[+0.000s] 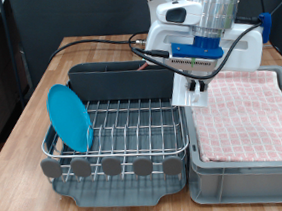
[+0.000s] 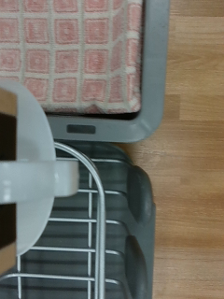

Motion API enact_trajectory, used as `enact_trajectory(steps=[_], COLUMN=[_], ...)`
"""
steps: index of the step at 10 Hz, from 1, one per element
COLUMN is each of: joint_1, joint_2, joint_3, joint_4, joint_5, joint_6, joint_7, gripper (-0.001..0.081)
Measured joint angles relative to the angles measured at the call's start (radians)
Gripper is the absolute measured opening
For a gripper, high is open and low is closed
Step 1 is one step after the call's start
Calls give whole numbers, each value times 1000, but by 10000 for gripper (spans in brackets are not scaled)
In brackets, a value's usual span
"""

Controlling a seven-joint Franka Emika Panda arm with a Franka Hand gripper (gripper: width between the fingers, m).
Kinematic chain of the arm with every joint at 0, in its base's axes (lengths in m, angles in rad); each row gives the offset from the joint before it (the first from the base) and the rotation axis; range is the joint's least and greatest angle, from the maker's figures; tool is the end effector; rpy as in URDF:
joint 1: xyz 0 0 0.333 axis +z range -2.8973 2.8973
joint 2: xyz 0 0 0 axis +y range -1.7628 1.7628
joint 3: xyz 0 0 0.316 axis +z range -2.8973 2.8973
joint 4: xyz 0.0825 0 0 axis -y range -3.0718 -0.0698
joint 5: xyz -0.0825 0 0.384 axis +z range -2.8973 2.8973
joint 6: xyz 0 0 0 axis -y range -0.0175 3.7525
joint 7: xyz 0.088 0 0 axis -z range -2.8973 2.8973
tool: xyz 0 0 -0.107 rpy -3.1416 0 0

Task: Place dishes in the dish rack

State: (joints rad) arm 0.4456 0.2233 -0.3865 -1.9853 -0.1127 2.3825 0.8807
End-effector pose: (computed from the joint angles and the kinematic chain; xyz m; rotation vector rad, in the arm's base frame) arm 0.6110 0.0443 0.3801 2.8531 -1.0909 0.3728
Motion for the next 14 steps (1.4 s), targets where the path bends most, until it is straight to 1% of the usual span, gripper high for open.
enact_trajectory(steps=[3, 6, 8, 11, 14], joint_1=[-29, -52, -63, -76, -108], joint_2=[60, 126, 160, 202, 256], joint_3=[0, 2, 5, 9, 26], joint_4=[88, 165, 203, 243, 296], joint_5=[49, 81, 95, 119, 160], joint_6=[-52, -65, -69, -69, -72], joint_7=[-63, -97, -106, -123, -173], gripper=[72, 72, 72, 72, 72])
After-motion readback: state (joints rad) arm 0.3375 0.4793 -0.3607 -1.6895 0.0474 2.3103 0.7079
